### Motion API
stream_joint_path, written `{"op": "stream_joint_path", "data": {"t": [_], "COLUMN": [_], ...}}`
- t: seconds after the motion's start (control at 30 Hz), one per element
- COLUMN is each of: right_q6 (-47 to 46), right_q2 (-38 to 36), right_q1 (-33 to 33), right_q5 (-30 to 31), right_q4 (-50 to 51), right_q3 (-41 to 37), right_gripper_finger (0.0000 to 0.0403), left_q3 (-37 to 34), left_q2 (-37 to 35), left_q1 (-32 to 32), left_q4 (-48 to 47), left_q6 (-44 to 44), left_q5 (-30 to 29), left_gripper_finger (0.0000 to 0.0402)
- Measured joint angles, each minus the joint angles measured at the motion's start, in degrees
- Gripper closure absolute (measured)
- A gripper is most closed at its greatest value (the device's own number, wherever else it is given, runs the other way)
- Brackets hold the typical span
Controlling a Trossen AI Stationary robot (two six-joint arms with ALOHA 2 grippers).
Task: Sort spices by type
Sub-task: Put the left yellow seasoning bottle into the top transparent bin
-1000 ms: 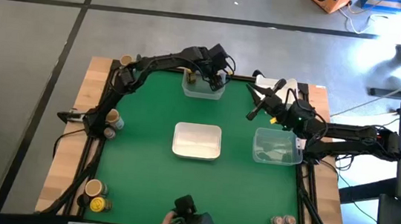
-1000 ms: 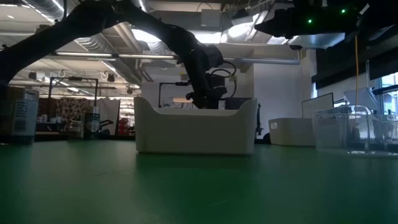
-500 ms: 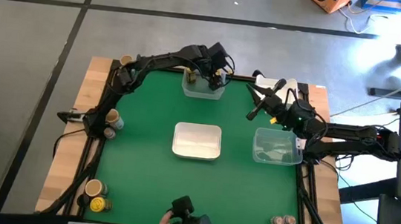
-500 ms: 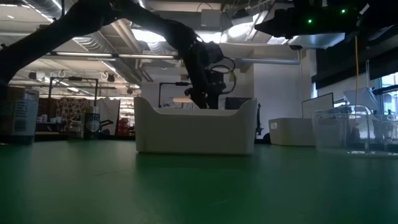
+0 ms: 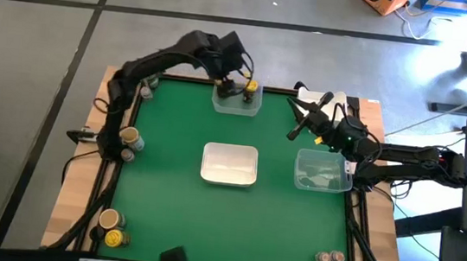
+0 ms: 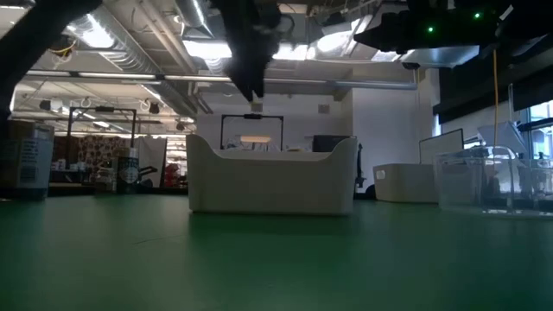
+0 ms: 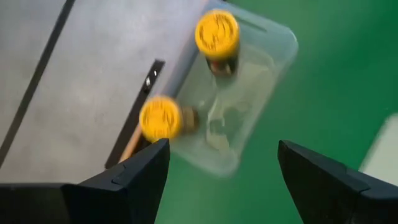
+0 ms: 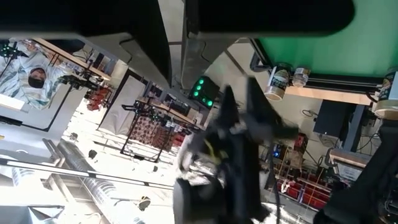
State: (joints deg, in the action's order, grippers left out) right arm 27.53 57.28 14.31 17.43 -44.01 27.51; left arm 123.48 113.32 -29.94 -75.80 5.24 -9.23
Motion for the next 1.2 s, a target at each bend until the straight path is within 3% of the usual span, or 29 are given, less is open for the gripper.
{"op": "stream_joint_path", "data": {"t": [0.23, 0.53, 0.9, 1.2], "right_q6": [0.01, 0.02, 0.62, -3.85], "right_q2": [0.00, 0.00, -0.02, -0.02], "right_q1": [0.00, 0.00, -0.02, -0.02], "right_q5": [0.07, 0.07, -0.04, -1.08], "right_q4": [0.01, 0.53, 0.30, 2.20], "right_q3": [0.00, 0.00, 0.55, 0.57], "right_gripper_finger": [0.0364, 0.0364, 0.0364, 0.0364], "left_q3": [-0.13, -0.22, -0.24, -0.68], "left_q2": [-6.48, -13.46, -22.69, -23.27], "left_q1": [2.84, 12.28, 32.37, 50.91], "left_q4": [-12.49, -14.23, -14.24, -14.16], "left_q6": [-5.18, -12.43, -25.41, -37.90], "left_q5": [-0.12, -0.51, -8.26, -14.84], "left_gripper_finger": [0.0119, 0.0119, 0.0119, 0.0119]}}
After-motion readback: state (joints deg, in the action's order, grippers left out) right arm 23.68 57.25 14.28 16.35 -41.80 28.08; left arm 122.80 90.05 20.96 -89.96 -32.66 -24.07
